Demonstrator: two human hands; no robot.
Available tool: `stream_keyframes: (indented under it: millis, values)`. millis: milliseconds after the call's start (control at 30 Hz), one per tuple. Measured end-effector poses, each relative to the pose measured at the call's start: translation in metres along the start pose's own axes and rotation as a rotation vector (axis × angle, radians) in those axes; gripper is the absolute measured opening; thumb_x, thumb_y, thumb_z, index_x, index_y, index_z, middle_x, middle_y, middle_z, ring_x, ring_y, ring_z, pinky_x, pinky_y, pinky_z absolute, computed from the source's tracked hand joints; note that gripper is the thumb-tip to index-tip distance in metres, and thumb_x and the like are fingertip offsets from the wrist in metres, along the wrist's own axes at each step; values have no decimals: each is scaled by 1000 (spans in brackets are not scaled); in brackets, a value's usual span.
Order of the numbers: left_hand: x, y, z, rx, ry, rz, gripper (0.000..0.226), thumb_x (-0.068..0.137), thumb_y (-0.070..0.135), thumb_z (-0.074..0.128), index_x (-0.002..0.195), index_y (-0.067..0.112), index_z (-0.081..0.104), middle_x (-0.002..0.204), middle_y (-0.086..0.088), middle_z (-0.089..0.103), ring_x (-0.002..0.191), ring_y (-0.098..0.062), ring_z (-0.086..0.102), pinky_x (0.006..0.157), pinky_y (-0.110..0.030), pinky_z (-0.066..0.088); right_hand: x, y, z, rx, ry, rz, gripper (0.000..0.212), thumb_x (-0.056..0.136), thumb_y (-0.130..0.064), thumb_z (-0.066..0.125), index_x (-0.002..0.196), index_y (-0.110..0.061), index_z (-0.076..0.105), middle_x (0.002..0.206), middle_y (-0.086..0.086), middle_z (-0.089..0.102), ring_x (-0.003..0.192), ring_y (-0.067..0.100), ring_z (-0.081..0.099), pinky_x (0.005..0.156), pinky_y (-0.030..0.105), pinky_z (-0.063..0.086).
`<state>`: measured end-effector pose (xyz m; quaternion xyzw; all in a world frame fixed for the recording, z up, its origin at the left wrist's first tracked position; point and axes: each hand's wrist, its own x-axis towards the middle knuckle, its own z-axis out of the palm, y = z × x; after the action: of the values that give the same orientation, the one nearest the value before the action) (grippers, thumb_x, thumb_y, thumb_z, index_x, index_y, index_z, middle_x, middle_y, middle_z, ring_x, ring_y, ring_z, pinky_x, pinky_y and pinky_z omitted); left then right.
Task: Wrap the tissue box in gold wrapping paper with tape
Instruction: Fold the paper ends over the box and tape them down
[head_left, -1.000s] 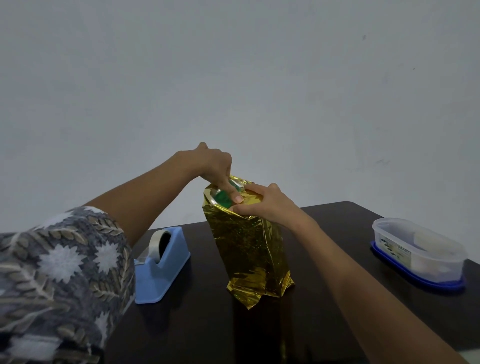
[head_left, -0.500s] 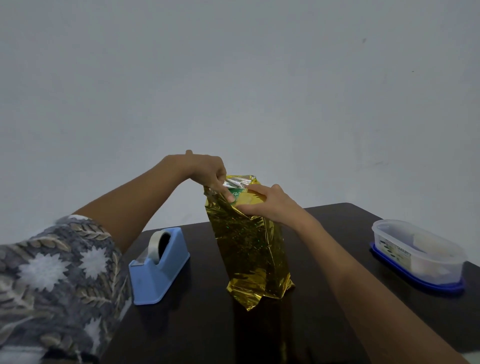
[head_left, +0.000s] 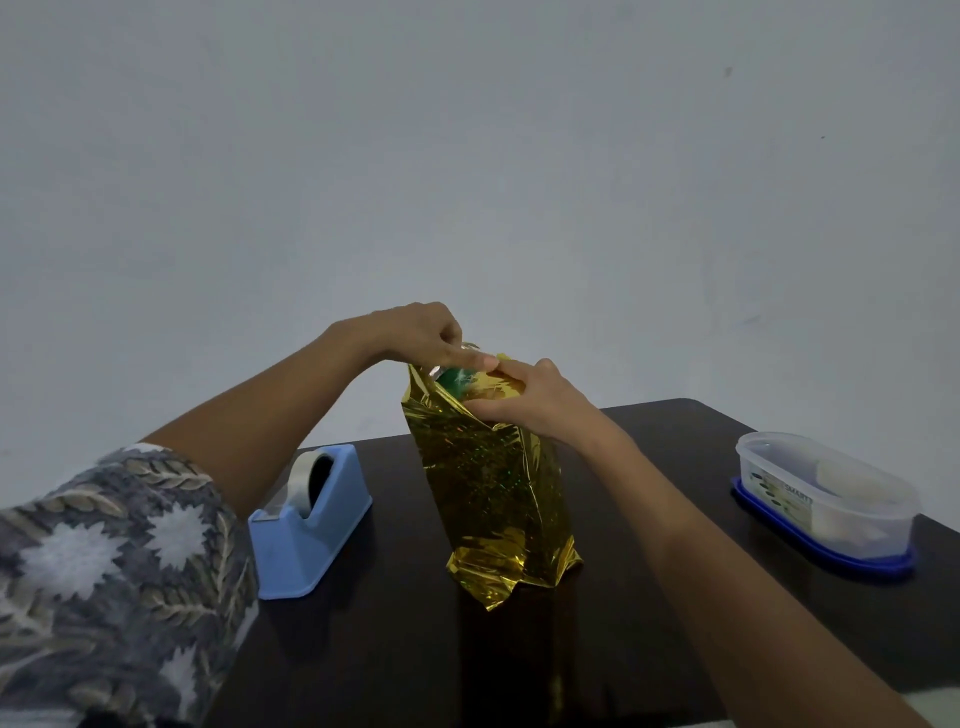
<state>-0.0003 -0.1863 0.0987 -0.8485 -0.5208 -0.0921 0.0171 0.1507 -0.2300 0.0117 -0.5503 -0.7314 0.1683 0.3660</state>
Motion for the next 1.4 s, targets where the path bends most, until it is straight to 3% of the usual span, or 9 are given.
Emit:
stream_keyframes:
  millis: [267, 400, 500, 600, 900, 1033, 1100, 1300, 1400]
  values:
    - [-4, 11, 11, 186, 126, -119, 63, 77, 76, 43, 60, 16, 52, 55, 4, 46, 54, -11, 44, 57, -25, 31, 3, 5, -2, 45, 4, 17, 81, 68, -64, 64, 138, -31, 43, 126, 11, 42, 114, 29, 50, 94, 45, 48]
    - [-14, 2, 0, -131, 193, -66, 51, 77, 59, 63, 69, 8, 66, 66, -5, 59, 63, -14, 51, 59, -26, 34, 2, 4, -2, 10, 20, 4, 70, 80, -55, 61, 142, -34, 35, 133, 10, 34, 124, 28, 42, 102, 45, 42]
    - [-25, -2, -15, -291, 146, 16, 24, 75, 25, 78, 91, 11, 68, 94, -12, 67, 88, -25, 62, 64, -28, 43, -5, 7, 1, 174, 83, -55, 100, 68, -77, 55, 149, -35, 12, 150, 7, 24, 136, 27, 31, 109, 46, 33]
    - [-30, -2, -12, -267, 148, -22, 38, 76, 10, 76, 107, 19, 55, 104, -9, 62, 95, -26, 62, 54, -19, 46, -17, 15, 13, 599, 99, -133, 133, 40, -87, 61, 145, -46, -9, 153, -4, 16, 137, 16, 25, 110, 41, 25]
    - [-31, -11, -43, -555, 520, -98, 52, 81, 2, 69, 127, 10, 46, 94, -20, 67, 74, -26, 67, 59, -30, 59, -12, 41, 27, 569, 175, -132, 130, 53, -27, 87, 148, -38, -1, 156, 2, 15, 143, 21, 20, 109, 33, 25]
    - [-35, -1, -35, -319, 143, -310, 78, 80, 22, 75, 142, 6, 30, 106, -24, 62, 85, -32, 65, 72, -42, 58, -9, 39, 28, 562, 179, -137, 128, 55, -25, 87, 149, -36, 0, 157, 1, 13, 143, 22, 18, 111, 36, 24]
    - [-31, 1, -21, -276, 90, -310, 66, 83, 7, 70, 139, 5, 36, 104, -23, 61, 77, -30, 67, 67, -37, 59, -8, 38, 29, 557, 168, -137, 130, 50, -32, 87, 148, -38, 0, 157, 2, 14, 143, 22, 19, 111, 38, 25]
    - [-33, -34, -54, -815, 723, -132, 20, 90, 16, 62, 101, 1, 63, 81, -17, 70, 60, -19, 68, 56, -26, 57, -9, 45, 26, 597, 153, -115, 133, 45, -38, 85, 147, -40, 0, 156, 2, 16, 142, 19, 21, 110, 33, 24]
    - [-41, -66, -19, -862, 662, -262, 12, 90, 13, 61, 93, 2, 66, 87, -15, 69, 70, -20, 66, 58, -24, 57, -9, 47, 24, 621, 142, -115, 131, 47, -32, 84, 148, -38, 0, 155, 4, 18, 142, 19, 22, 107, 29, 25]
